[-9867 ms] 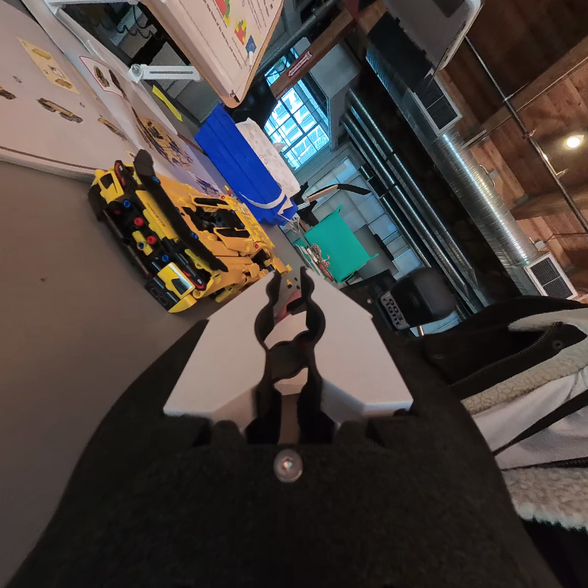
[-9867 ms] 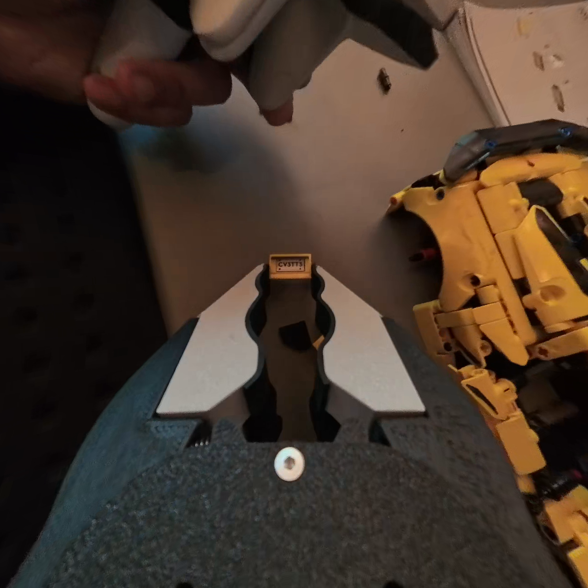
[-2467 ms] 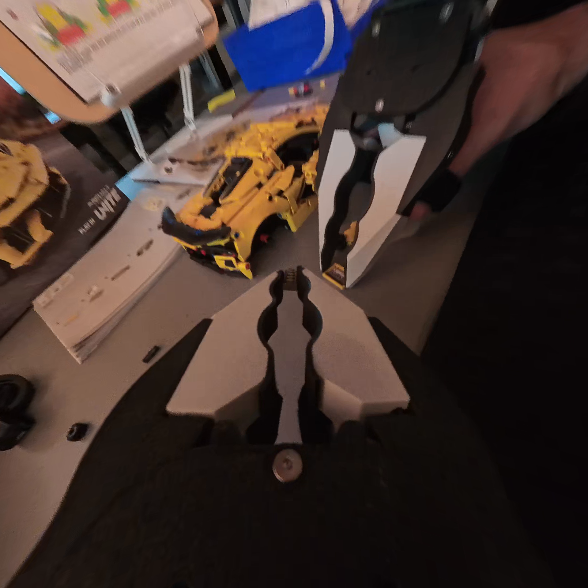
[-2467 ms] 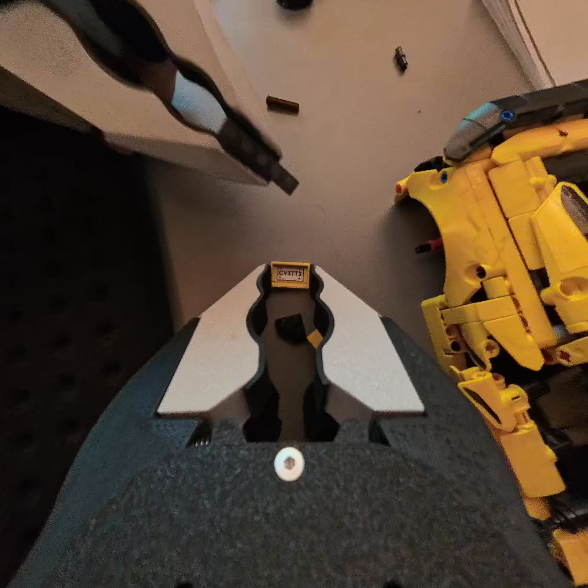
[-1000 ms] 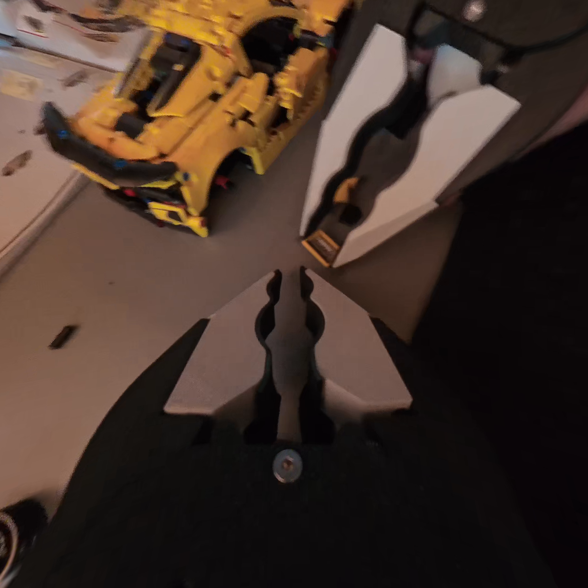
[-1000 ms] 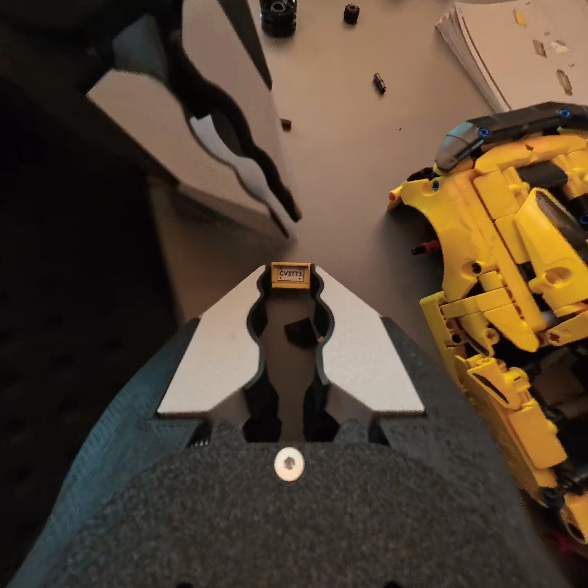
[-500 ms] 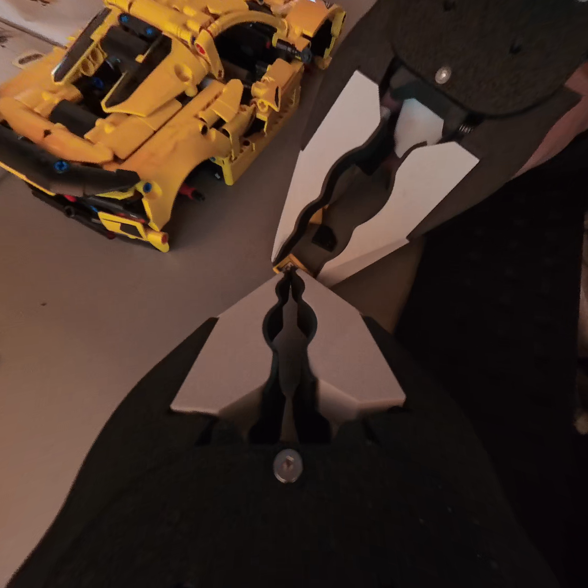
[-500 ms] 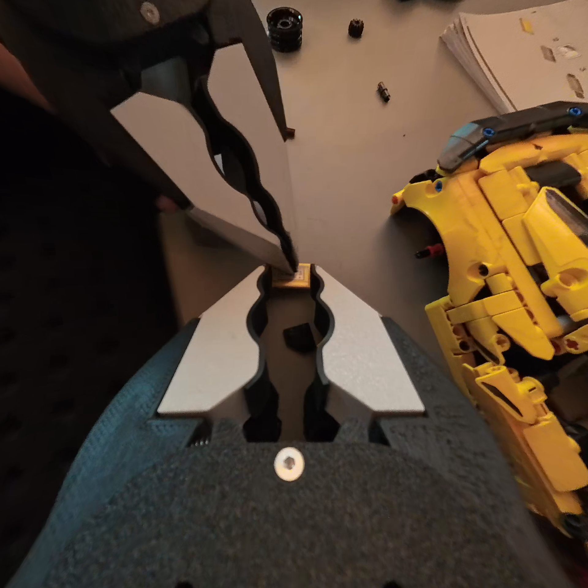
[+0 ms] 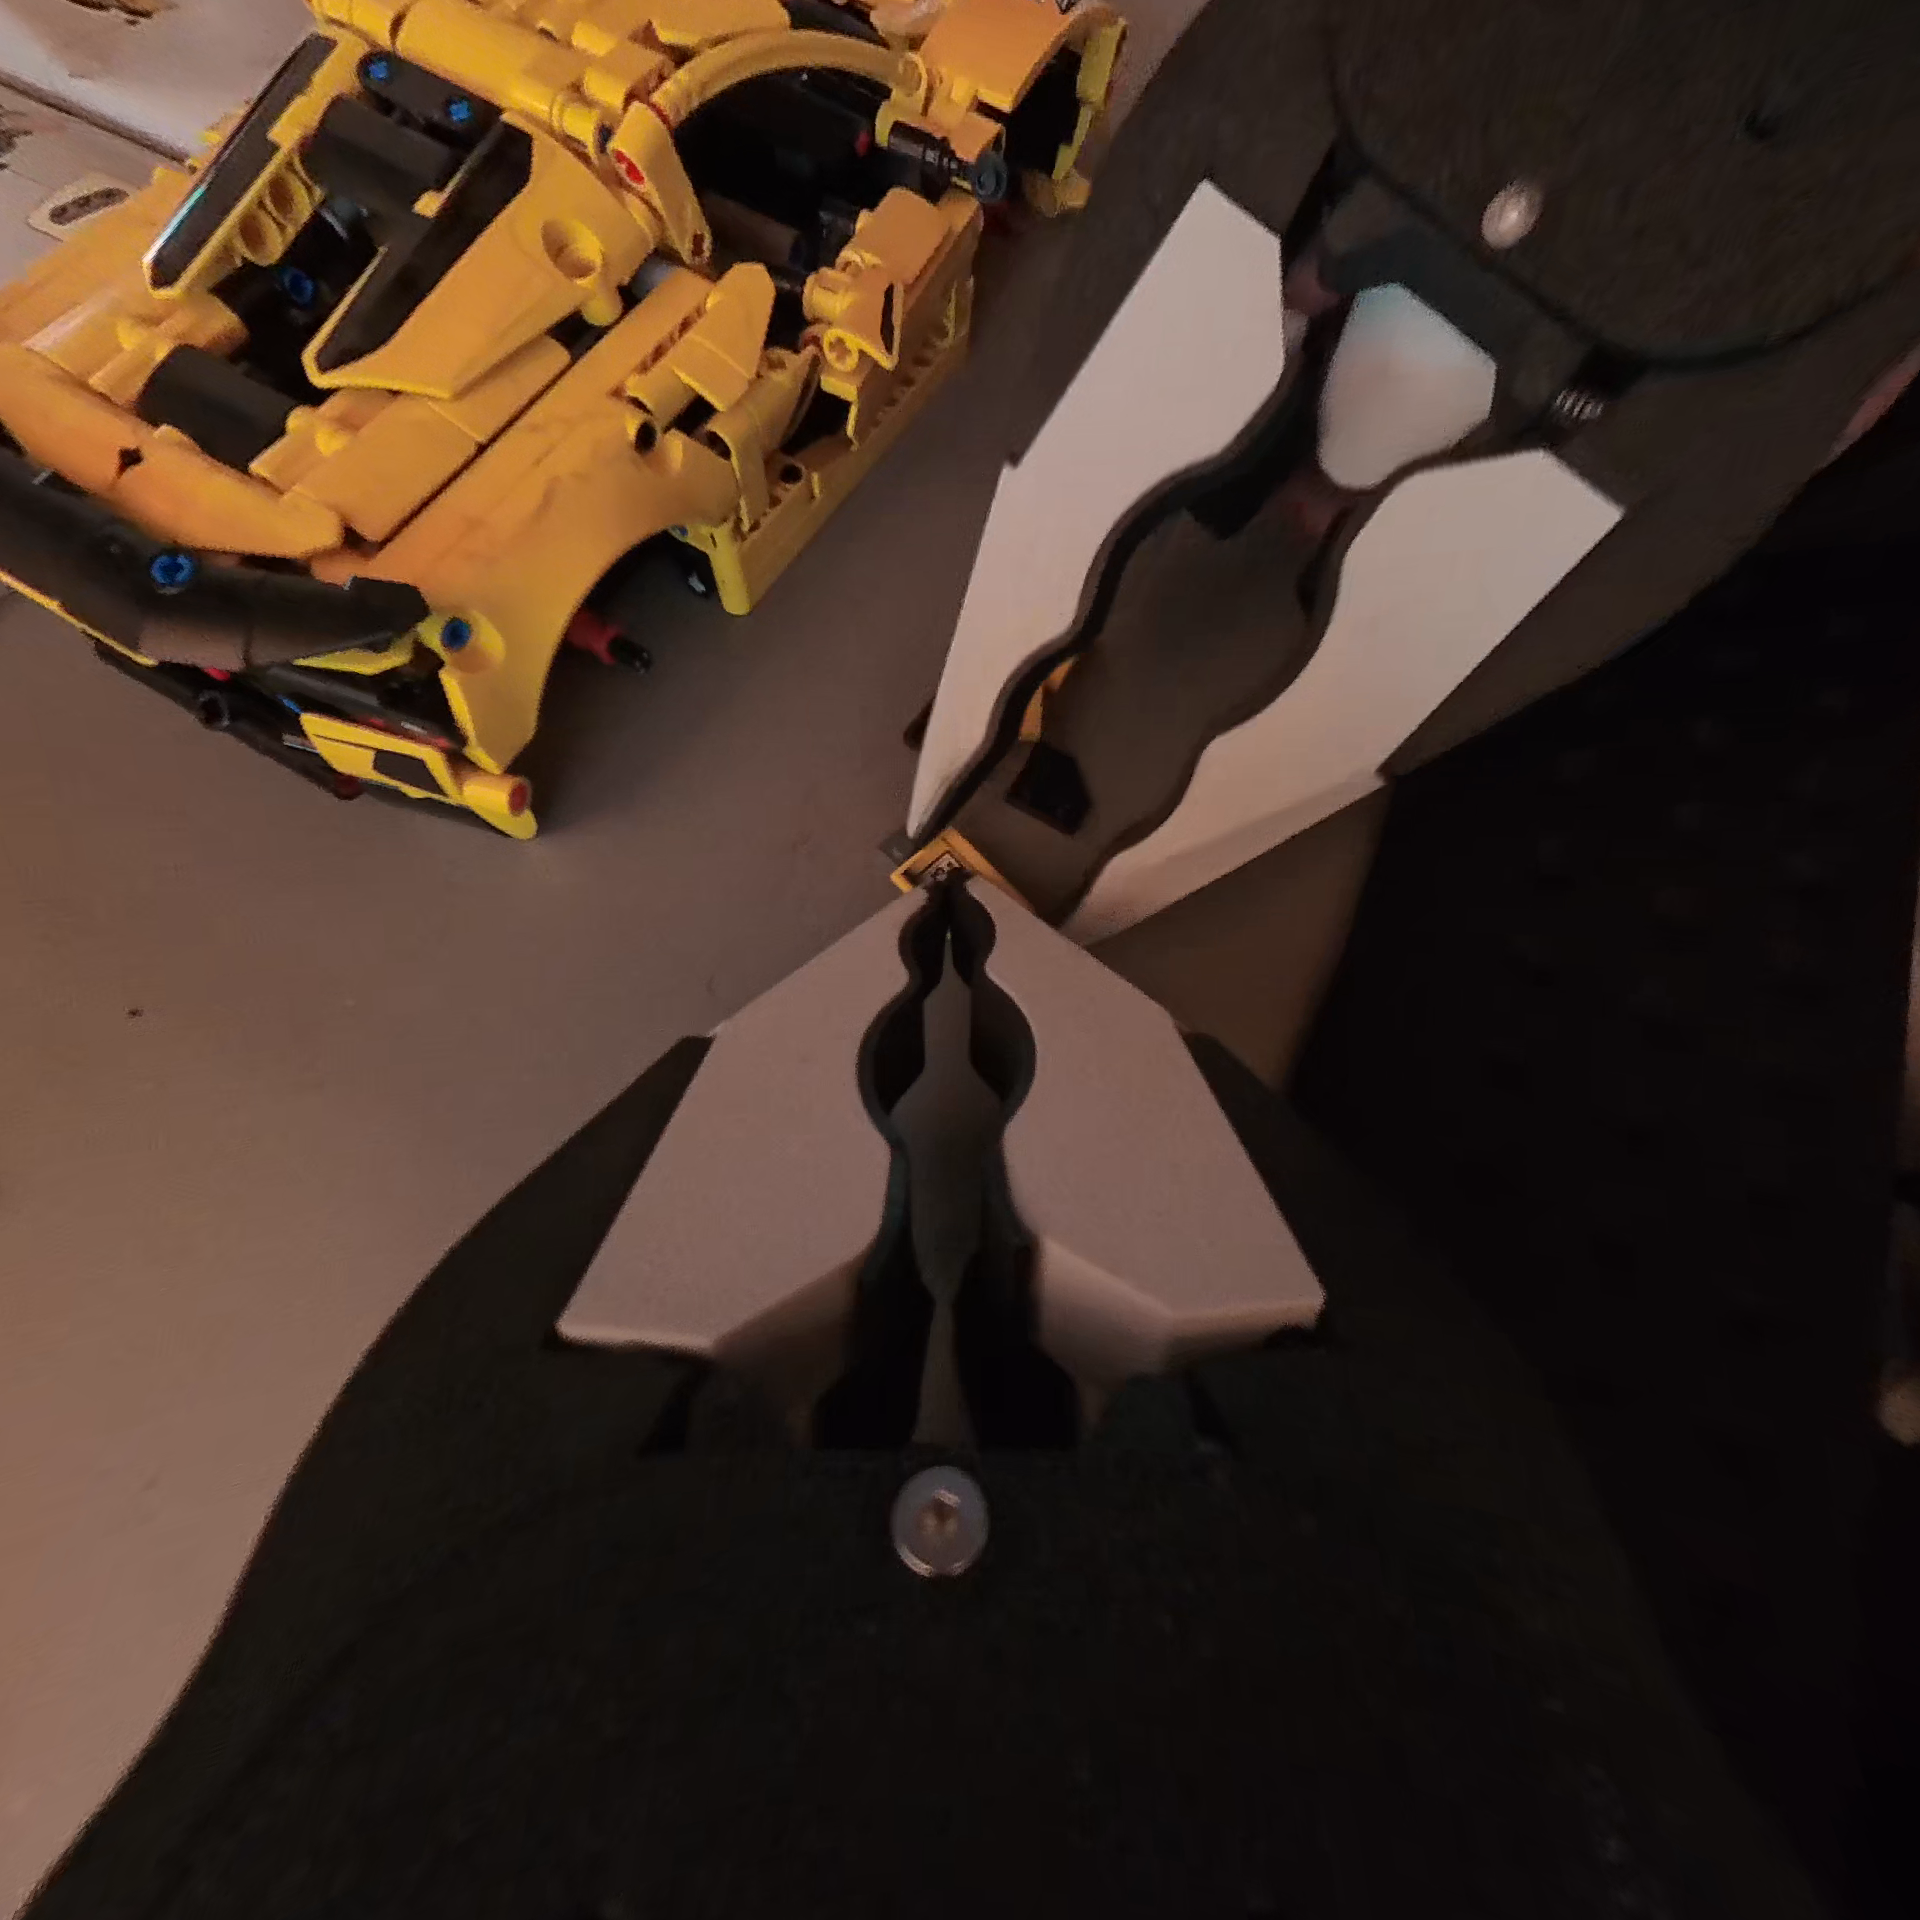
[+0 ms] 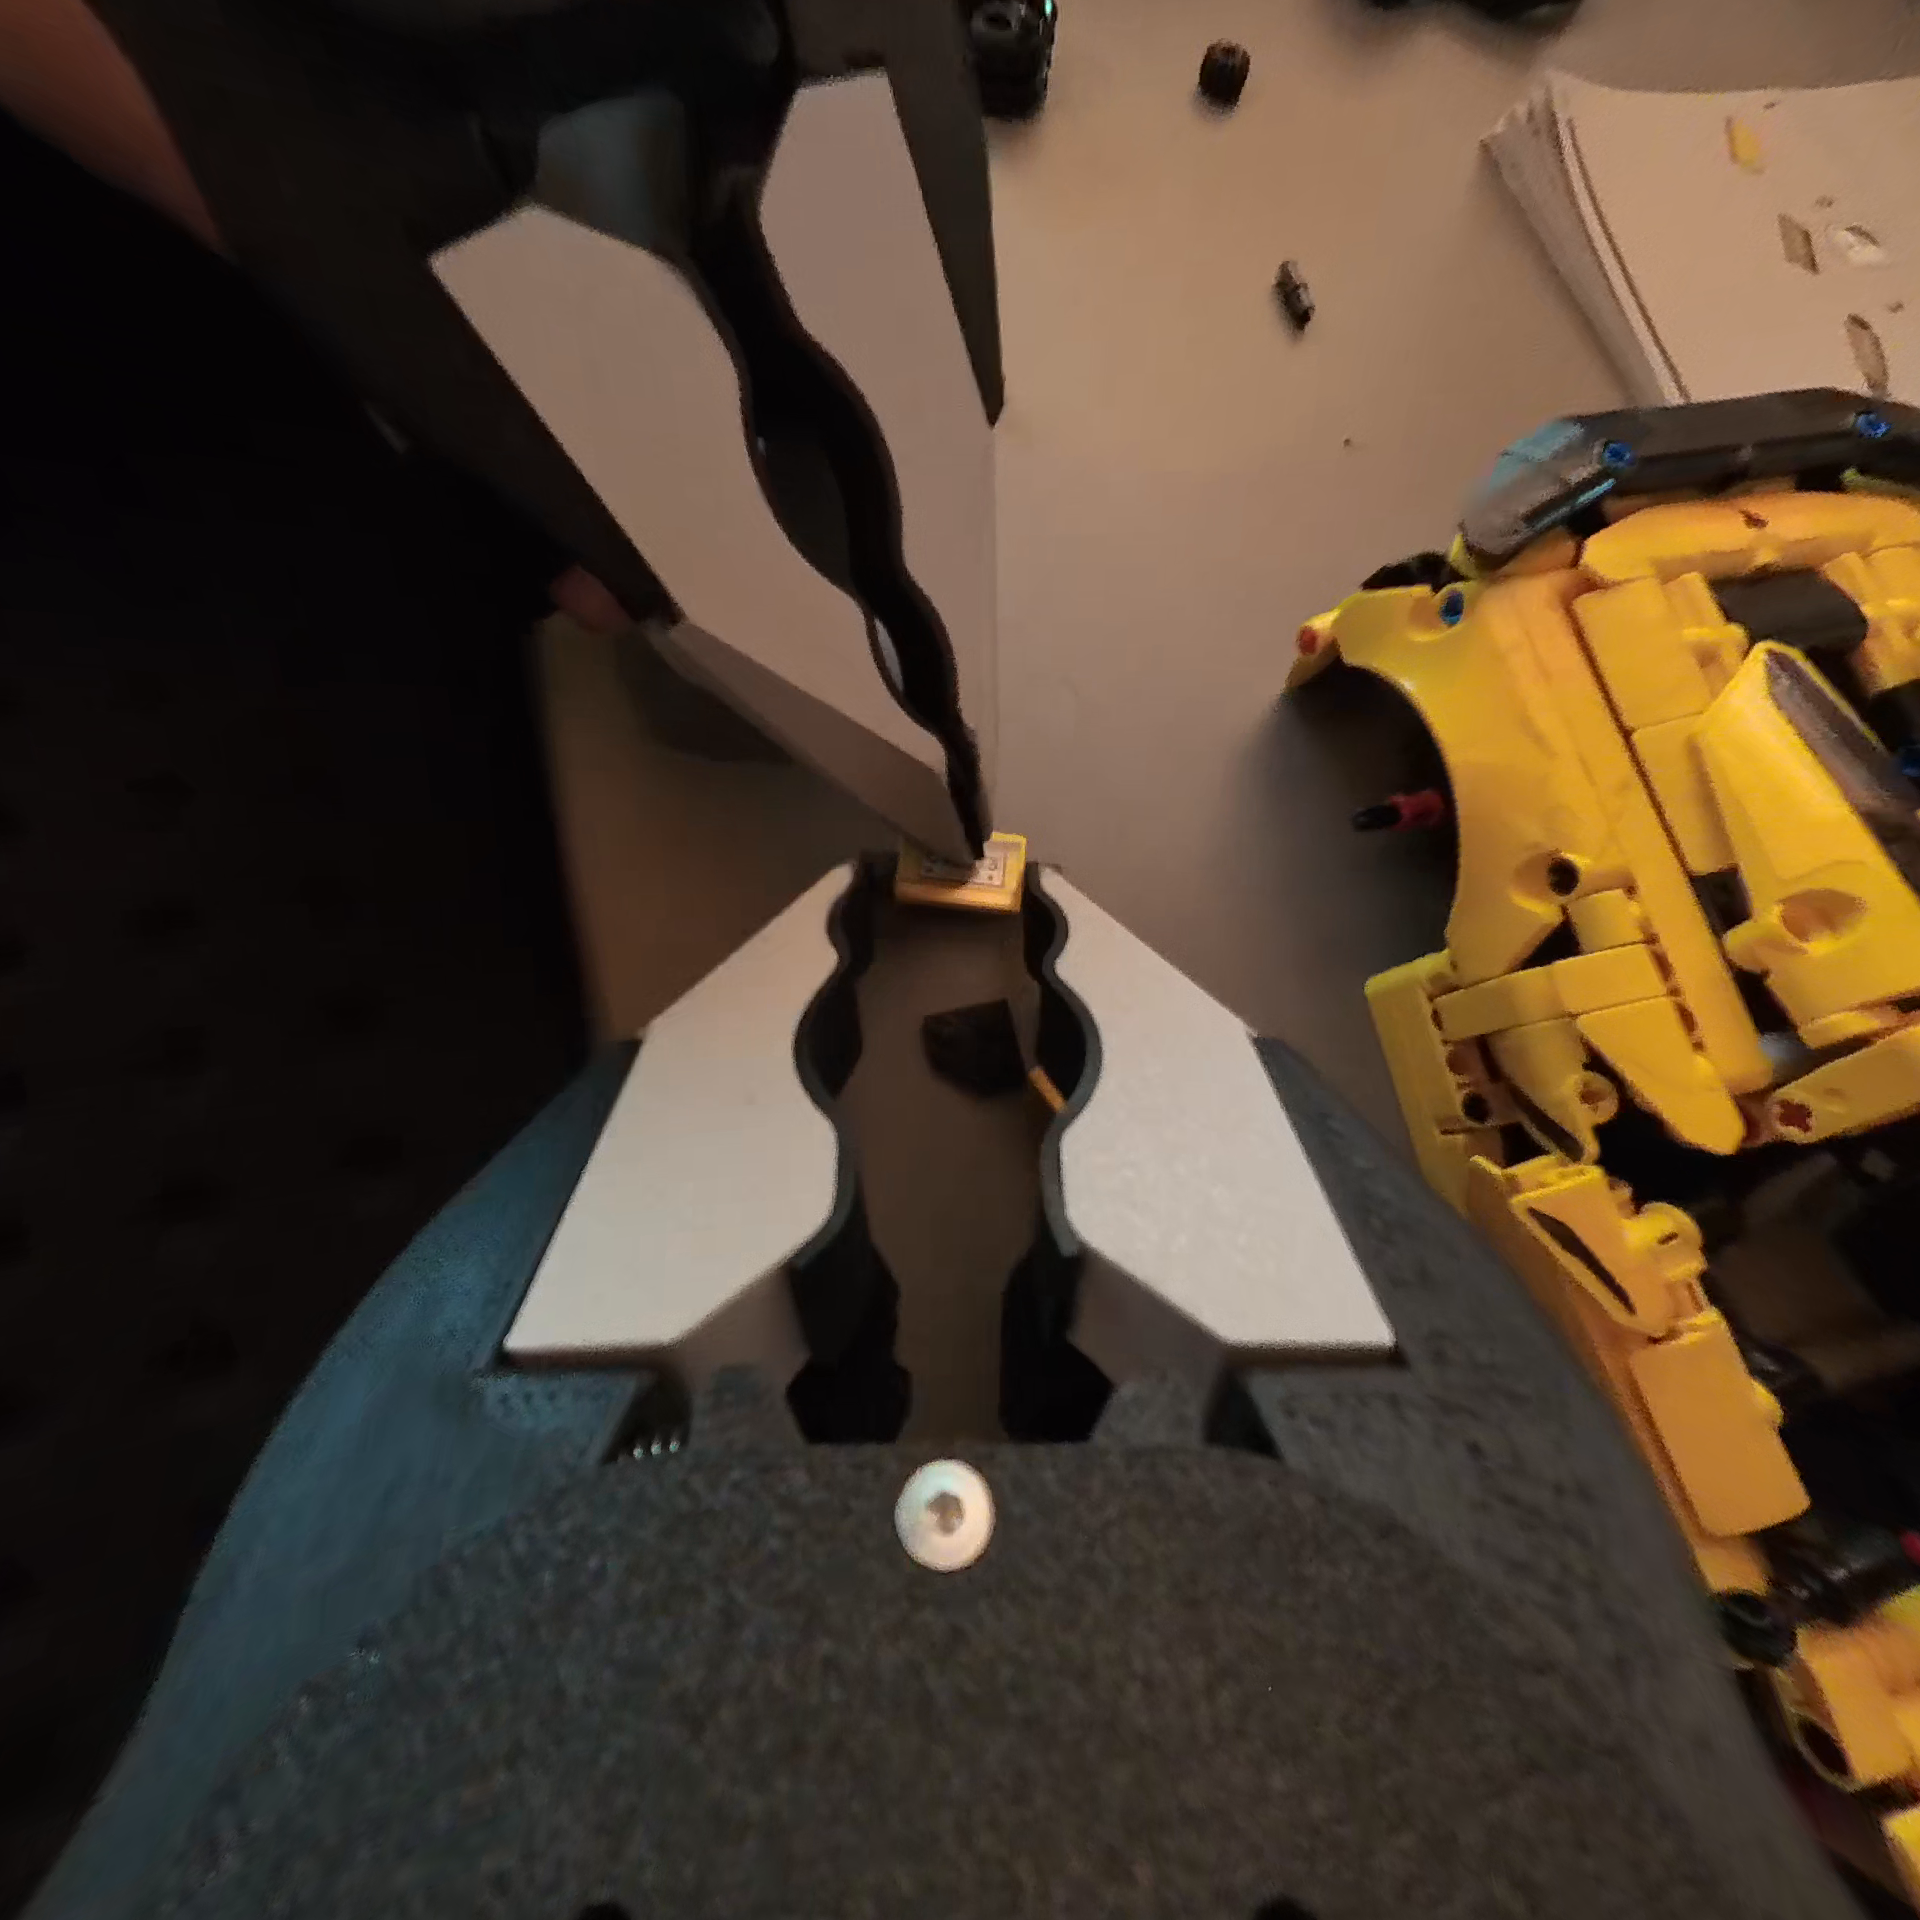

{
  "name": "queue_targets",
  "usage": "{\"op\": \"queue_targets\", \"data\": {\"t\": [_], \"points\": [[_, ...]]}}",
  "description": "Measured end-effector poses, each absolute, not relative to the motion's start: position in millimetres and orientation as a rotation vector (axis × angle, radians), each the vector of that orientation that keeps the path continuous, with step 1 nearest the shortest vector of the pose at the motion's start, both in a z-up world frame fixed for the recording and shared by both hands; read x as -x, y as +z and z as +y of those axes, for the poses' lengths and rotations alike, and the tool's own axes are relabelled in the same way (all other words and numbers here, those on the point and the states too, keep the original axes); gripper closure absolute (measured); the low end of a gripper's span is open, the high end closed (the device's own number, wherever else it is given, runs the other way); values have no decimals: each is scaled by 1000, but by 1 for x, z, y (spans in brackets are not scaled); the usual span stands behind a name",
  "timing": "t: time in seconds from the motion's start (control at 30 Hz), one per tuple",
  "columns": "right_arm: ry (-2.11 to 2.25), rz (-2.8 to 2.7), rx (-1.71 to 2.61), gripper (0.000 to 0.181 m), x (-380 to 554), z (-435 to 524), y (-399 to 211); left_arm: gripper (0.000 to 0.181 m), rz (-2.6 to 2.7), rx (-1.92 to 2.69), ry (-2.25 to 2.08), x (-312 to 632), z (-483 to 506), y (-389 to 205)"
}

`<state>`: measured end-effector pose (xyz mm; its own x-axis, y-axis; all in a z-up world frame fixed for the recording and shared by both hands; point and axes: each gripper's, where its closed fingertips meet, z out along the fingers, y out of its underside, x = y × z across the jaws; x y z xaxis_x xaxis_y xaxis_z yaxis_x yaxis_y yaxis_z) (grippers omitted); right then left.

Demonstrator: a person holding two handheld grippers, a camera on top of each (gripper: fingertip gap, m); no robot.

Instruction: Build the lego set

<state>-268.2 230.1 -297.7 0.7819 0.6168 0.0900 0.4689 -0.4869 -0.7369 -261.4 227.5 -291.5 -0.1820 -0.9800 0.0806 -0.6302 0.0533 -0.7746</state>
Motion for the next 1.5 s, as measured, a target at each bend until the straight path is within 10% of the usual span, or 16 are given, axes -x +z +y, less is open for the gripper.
{"op": "queue_targets", "data": {"t": [1.17,1.5], "points": [[320,-714,2191,178,266,229,-294,181,1886,1604,-964,261,225,-292],[330,-808,2227,132,268,231,-302,181,1897,1605,-973,261,225,-292]]}}
